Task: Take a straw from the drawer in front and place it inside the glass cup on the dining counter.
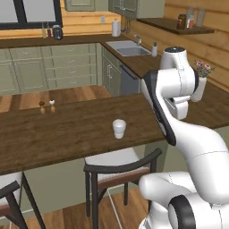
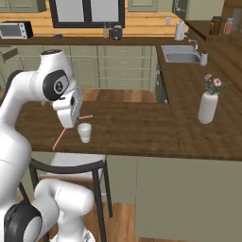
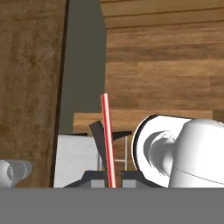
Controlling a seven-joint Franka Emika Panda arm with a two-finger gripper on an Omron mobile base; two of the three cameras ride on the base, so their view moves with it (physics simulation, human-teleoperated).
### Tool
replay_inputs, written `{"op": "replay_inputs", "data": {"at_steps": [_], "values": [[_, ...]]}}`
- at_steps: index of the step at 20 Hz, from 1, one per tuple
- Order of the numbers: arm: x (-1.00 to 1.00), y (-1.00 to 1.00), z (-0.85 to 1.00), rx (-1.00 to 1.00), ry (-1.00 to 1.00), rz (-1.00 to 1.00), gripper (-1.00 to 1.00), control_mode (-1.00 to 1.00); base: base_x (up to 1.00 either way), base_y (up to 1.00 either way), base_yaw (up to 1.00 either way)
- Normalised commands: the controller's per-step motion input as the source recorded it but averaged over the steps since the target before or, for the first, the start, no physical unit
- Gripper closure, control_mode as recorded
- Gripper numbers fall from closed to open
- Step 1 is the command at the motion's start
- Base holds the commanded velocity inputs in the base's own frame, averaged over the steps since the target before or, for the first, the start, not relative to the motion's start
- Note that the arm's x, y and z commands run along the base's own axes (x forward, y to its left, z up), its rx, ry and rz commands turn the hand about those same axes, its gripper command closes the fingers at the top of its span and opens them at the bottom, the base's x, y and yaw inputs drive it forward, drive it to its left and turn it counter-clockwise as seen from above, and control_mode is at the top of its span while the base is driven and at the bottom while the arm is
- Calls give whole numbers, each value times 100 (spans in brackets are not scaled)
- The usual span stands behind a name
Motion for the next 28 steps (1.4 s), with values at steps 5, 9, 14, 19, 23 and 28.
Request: {"op": "replay_inputs", "data": {"at_steps": [5, 9, 14, 19, 23, 28], "values": [[0, 0, 0, 0, 0, 0, 100, 100, 89, 1, 1], [28, 0, 23, 1, -7, 5, 100, -100, 15, 1, 1], [22, 0, 31, 2, -24, 16, 100, -100, 0, 0, 0], [35, 2, 8, 1, -25, 27, 100, -100, 0, 0, 0], [38, 2, 0, 6, -24, 29, 100, -100, 0, 0, 0], [45, 20, 0, 12, -15, 25, 100, -100, 0, 0, 0]]}}
